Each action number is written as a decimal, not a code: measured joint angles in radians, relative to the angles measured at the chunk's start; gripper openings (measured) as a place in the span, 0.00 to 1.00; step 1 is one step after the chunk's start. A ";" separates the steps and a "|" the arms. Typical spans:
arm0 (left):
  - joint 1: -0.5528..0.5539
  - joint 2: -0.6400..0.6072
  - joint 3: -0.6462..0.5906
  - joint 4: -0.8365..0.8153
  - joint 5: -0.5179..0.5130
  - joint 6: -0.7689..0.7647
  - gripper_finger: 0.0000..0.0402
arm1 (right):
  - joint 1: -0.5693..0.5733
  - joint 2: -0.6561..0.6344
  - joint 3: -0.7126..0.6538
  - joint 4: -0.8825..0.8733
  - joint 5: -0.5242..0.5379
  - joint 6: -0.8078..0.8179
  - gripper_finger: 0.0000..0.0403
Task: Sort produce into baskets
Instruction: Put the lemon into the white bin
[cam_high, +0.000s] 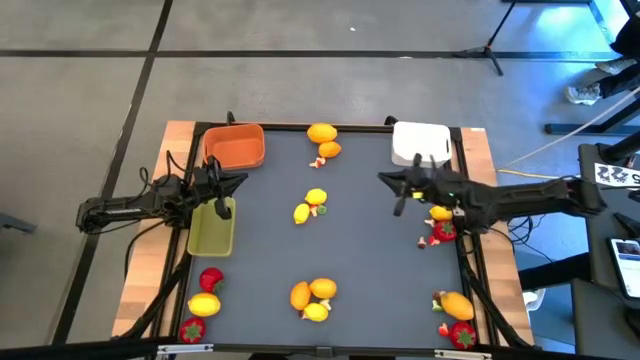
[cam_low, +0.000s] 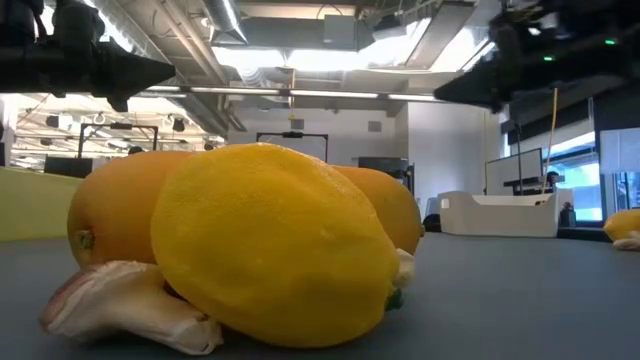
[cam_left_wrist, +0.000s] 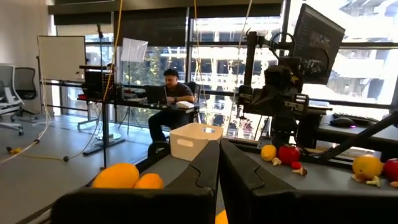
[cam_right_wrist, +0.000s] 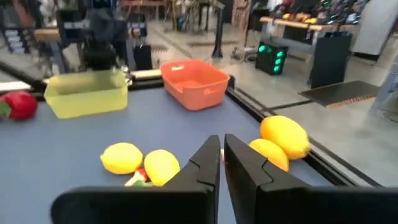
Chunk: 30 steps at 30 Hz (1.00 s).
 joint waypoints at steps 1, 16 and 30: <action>0.000 0.000 0.000 -0.001 0.000 0.000 0.02 | -0.018 0.042 0.027 0.000 -0.020 -0.003 0.06; 0.000 0.000 0.000 -0.076 0.000 0.000 0.02 | -0.098 0.528 0.368 -0.075 -0.191 -0.030 0.06; 0.000 0.000 0.000 -0.135 0.001 0.000 0.02 | -0.098 0.773 0.510 -0.131 -0.362 -0.049 0.29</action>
